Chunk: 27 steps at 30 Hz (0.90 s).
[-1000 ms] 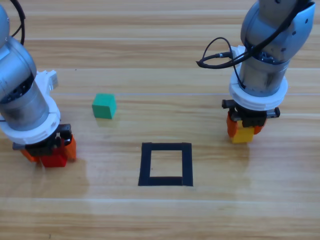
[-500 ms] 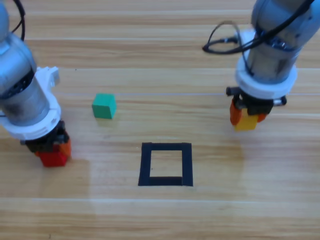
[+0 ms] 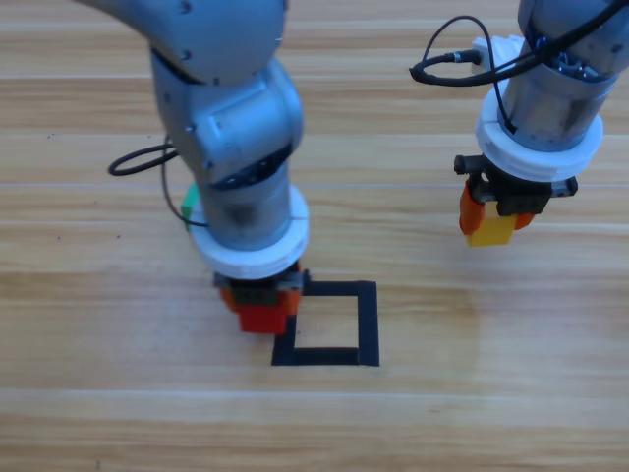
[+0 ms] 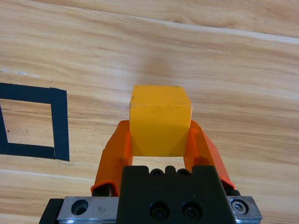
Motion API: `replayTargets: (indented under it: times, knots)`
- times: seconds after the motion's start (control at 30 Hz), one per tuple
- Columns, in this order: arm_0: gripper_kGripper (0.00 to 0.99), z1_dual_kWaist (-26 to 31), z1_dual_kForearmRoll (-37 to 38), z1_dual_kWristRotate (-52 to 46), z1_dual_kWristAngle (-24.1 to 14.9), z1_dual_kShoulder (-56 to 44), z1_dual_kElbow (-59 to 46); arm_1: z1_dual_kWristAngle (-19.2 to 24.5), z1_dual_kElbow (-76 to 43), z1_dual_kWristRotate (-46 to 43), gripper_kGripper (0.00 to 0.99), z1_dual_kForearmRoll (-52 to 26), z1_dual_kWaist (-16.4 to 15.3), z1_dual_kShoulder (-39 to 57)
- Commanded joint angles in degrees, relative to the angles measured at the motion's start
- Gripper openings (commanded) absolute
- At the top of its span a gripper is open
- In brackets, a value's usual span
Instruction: Stack the blocks in the rectangular block: red at the bottom, yellow in the middle, green on top
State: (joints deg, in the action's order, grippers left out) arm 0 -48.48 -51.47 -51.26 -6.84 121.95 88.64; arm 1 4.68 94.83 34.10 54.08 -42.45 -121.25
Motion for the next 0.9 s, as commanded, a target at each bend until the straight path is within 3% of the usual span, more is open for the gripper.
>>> replayTargets:
  times: [0.03,0.53,0.9]
  knots:
    - [0.000,-2.7,-1.1,-2.3,0.9,3.1,3.3,1.6,-1.8,0.5,0.000,1.3,1.4,3.8]
    - [0.000,-2.7,-6.7,-2.0,4.1,11.2,14.0,1.6,-2.6,0.3,0.000,1.2,1.4,4.8]
    - [0.000,-2.7,-6.7,-3.5,4.1,11.2,15.2,1.8,-2.9,0.3,0.000,1.2,1.4,5.0]
